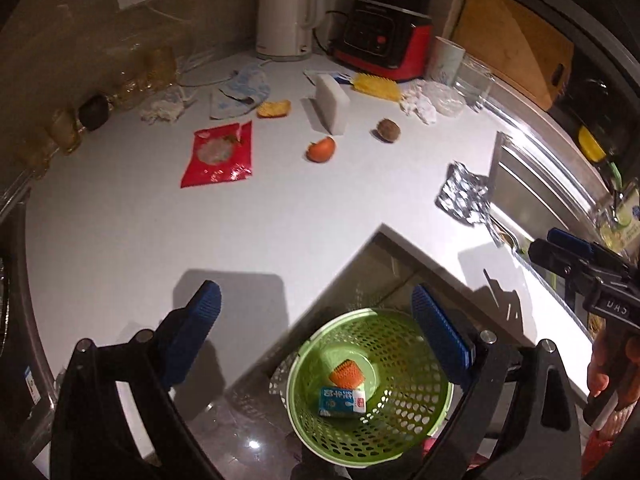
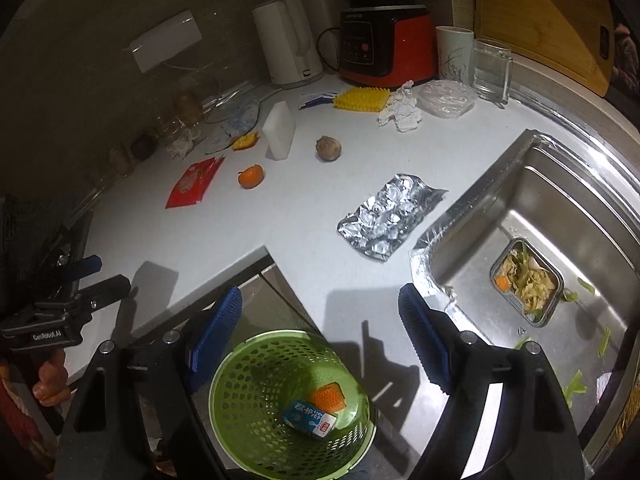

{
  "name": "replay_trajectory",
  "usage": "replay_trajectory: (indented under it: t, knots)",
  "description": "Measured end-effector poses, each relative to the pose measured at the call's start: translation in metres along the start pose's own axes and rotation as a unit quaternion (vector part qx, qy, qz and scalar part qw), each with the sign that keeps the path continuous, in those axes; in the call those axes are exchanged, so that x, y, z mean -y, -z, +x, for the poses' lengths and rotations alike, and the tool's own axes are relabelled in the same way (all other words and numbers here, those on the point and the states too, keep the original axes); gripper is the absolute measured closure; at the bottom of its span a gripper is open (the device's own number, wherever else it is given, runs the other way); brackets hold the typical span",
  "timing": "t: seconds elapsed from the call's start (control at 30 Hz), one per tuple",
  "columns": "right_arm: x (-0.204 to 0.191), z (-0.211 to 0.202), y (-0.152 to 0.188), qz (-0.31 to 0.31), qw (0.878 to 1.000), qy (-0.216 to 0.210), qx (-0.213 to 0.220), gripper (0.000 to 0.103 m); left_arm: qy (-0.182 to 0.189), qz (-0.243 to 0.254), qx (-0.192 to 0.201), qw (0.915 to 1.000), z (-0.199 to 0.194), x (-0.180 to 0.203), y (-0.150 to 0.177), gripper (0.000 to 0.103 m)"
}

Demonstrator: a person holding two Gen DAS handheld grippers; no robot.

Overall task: Collect trash
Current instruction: 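Grasp the red snack bag with the left tool while the right tool grasps the white sponge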

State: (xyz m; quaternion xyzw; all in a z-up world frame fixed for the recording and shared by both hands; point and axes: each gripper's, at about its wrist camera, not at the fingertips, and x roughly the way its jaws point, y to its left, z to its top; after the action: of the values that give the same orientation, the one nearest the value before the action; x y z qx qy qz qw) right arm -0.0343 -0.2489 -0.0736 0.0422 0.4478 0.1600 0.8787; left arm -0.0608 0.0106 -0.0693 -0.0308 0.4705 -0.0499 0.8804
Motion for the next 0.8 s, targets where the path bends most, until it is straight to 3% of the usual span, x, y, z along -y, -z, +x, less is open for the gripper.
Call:
replay_trajectory:
  t: [0.33,0.53,0.8]
  knots:
    - [-0.017,0.057,-0.067,-0.069,0.997,-0.037,-0.013,0.022,-0.065,-0.081,0.012,0.9945,0.07,-0.057,-0.071,0.011]
    - [-0.025,0.098,-0.102,-0.099,0.993,-0.06,-0.021,0.023,-0.09,-0.117,-0.007,0.9889,0.128,-0.075,-0.1,0.011]
    - [-0.039,0.151,-0.146,-0.115,0.991,-0.071,-0.025,0.022,-0.123,-0.151,-0.045,0.9798,0.183,-0.099,-0.116,0.013]
